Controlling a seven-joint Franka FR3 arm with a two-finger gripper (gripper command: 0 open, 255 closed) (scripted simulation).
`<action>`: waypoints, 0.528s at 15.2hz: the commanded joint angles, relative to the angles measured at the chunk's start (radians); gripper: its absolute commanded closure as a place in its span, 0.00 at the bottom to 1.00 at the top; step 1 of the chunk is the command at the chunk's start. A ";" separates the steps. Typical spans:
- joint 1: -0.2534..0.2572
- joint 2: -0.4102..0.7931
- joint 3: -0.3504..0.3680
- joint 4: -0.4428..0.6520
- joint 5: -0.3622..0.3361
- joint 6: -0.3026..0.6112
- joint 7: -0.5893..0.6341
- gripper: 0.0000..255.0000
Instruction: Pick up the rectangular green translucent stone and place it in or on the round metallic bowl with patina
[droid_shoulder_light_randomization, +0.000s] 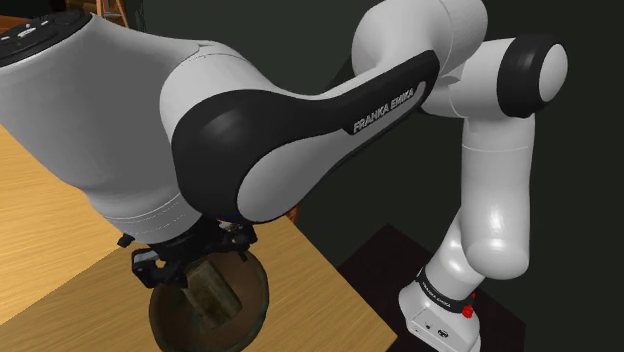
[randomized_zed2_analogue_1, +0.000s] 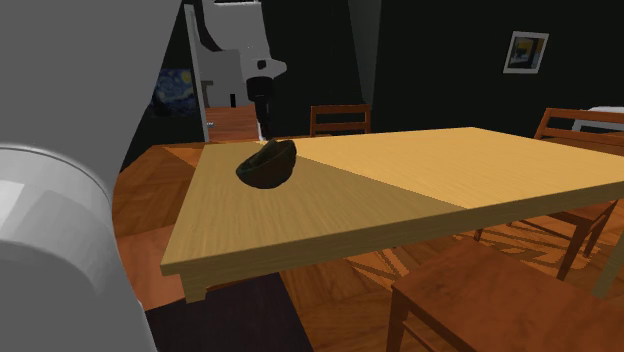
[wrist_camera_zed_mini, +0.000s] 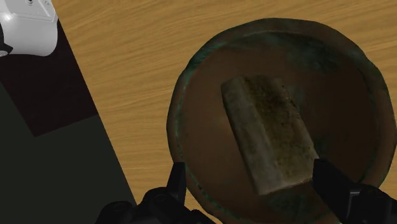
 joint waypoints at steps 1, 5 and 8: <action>0.022 0.007 -0.001 0.059 0.000 -0.052 -0.006 0.00; 0.058 0.023 -0.006 0.141 -0.005 -0.117 -0.009 0.00; 0.058 0.023 -0.006 0.141 -0.005 -0.117 -0.009 0.00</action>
